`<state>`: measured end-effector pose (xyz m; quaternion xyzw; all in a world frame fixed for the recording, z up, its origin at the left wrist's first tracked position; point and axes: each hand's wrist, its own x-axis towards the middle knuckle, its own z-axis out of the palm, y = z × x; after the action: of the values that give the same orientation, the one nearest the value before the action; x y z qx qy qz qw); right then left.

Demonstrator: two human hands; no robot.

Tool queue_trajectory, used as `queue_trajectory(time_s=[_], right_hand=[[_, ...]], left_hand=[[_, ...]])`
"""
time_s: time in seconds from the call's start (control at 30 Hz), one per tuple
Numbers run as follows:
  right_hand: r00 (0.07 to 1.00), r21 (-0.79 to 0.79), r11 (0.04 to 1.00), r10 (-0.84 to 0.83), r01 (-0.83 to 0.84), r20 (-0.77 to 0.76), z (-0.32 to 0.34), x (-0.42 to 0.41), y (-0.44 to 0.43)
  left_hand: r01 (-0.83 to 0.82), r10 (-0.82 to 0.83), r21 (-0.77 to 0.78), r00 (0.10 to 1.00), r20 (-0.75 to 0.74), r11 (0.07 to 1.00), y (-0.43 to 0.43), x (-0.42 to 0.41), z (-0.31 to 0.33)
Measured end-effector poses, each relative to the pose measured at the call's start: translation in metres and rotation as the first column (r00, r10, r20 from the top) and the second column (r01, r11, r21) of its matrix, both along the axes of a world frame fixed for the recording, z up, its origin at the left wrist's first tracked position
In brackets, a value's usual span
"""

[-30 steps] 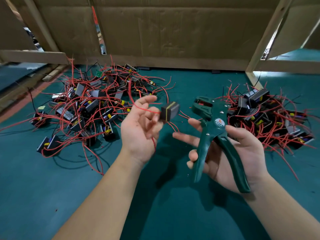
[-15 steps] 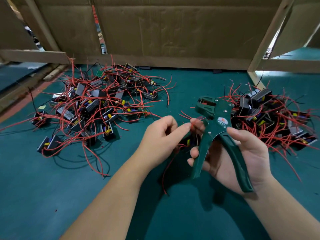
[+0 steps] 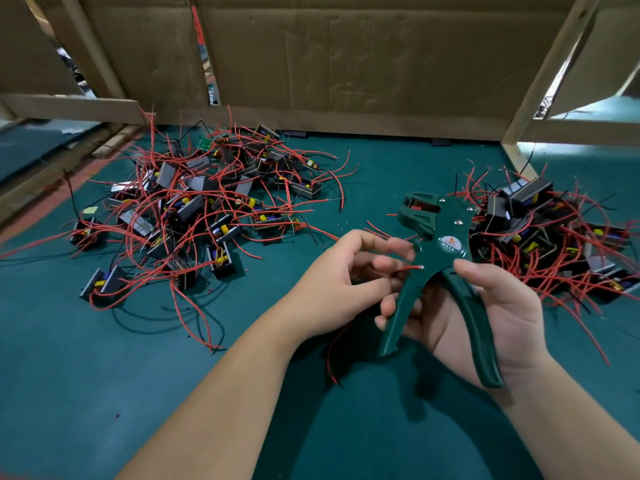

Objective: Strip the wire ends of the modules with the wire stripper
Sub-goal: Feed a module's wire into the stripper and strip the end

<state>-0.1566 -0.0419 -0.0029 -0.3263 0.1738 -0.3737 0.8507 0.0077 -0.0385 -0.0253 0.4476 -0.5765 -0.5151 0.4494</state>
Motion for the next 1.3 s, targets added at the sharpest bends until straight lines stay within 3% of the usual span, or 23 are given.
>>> queue_trajectory(time_s=[0.33,0.57,0.77,0.9,1.03,1.3], right_hand=[[0.981,-0.049,0.980,-0.191,0.192,0.029,0.002,-0.013,-0.007],[0.980,-0.042,0.980,-0.193,0.195,0.042,0.001,-0.013,-0.008],[0.980,-0.091,0.976,-0.196,0.198,0.031,0.003,-0.016,-0.007],[0.983,-0.087,0.980,-0.181,0.180,-0.004,0.004,-0.016,-0.008],[0.961,-0.086,0.984,-0.173,0.157,-0.215,-0.003,-0.009,-0.008],[0.963,-0.104,0.991,0.050,-0.080,-0.265,-0.012,0.006,0.005]], left_hand=[[-0.172,0.173,-0.041,0.985,-0.001,0.984,-0.004,0.003,0.003],[-0.214,0.210,-0.031,0.973,-0.095,0.976,0.000,0.000,0.009],[-0.238,0.237,0.000,0.967,-0.089,0.971,0.001,0.002,0.014],[-0.288,0.281,-0.007,0.937,-0.208,0.957,0.000,0.008,0.019],[-0.247,0.239,0.017,0.914,-0.329,0.969,-0.001,0.010,0.020],[-0.265,0.260,0.007,0.941,-0.215,0.964,0.002,0.009,0.022]])
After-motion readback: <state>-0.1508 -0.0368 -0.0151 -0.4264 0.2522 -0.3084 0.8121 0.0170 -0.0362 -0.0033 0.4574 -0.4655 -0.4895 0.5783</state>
